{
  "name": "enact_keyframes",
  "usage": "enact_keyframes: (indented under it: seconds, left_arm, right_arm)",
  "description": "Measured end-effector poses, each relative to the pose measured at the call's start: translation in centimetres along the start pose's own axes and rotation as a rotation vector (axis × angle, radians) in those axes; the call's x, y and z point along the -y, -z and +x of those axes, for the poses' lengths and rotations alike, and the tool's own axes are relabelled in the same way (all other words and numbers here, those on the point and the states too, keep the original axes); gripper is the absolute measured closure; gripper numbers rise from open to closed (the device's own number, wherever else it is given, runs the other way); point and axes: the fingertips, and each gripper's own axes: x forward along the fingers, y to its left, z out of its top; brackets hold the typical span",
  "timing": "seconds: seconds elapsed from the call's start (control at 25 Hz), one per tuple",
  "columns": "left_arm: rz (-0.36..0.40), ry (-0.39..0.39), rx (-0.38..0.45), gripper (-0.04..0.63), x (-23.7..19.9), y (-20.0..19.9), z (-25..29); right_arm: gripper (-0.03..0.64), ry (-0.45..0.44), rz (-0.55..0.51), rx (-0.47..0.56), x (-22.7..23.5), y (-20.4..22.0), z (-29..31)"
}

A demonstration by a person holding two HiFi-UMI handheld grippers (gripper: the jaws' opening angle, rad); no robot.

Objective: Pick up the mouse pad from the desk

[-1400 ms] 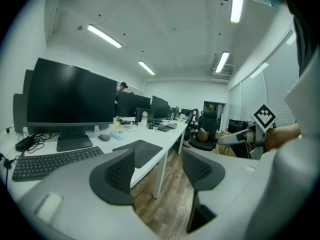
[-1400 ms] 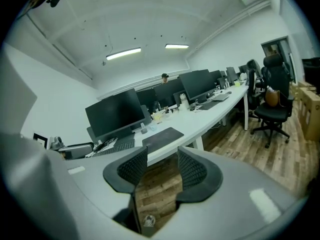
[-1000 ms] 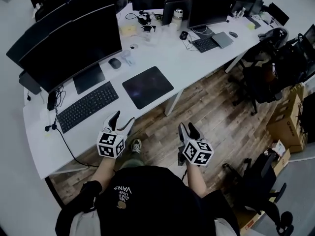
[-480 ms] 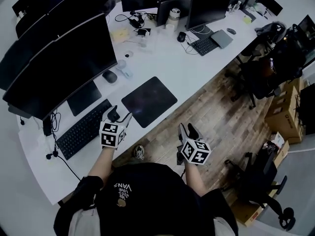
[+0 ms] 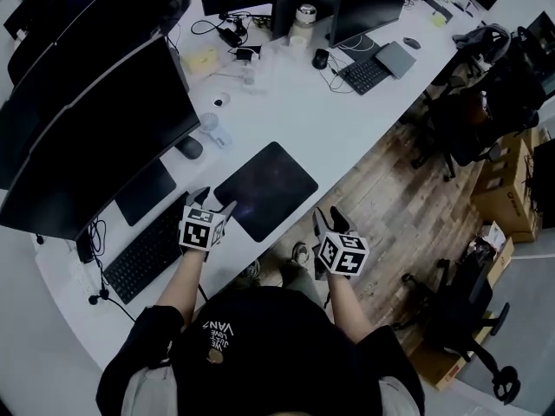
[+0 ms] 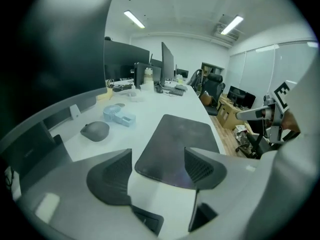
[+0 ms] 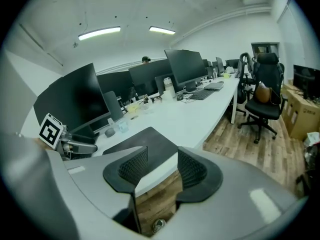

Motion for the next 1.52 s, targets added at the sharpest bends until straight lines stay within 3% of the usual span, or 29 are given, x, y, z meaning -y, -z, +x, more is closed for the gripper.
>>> enact_keyframes:
  seconds: [0.28, 0.68, 1.2, 1.4, 1.52]
  left_arm:
    - [-0.070, -0.037, -0.113, 0.275, -1.7, 1.0, 3.4]
    - [-0.133, -0.033, -0.248, 0.270, -2.2, 2.8, 5.5]
    - [-0.137, -0.049, -0.261, 0.272, -1.2, 2.6, 5.8]
    - [-0.149, -0.066, -0.247, 0.278, -1.1, 2.7, 5.7]
    - [-0.156, -0.069, -0.239, 0.326, -1.2, 2.6, 5.6]
  right_arm:
    - [0.439, -0.067, -0.016, -0.063, 2.0, -1.0, 4.7]
    - [0.437, -0.119, -0.088, -0.153, 2.5, -0.8, 10.0]
    - [0.427, -0.090, -0.254, -0.235, 1.4, 1.4, 12.1]
    - [0.458, -0.105, -0.229, -0.233, 1.3, 1.4, 12.1]
    - [0.503, -0.123, -0.210, -0.231, 1.1, 1.5, 12.0]
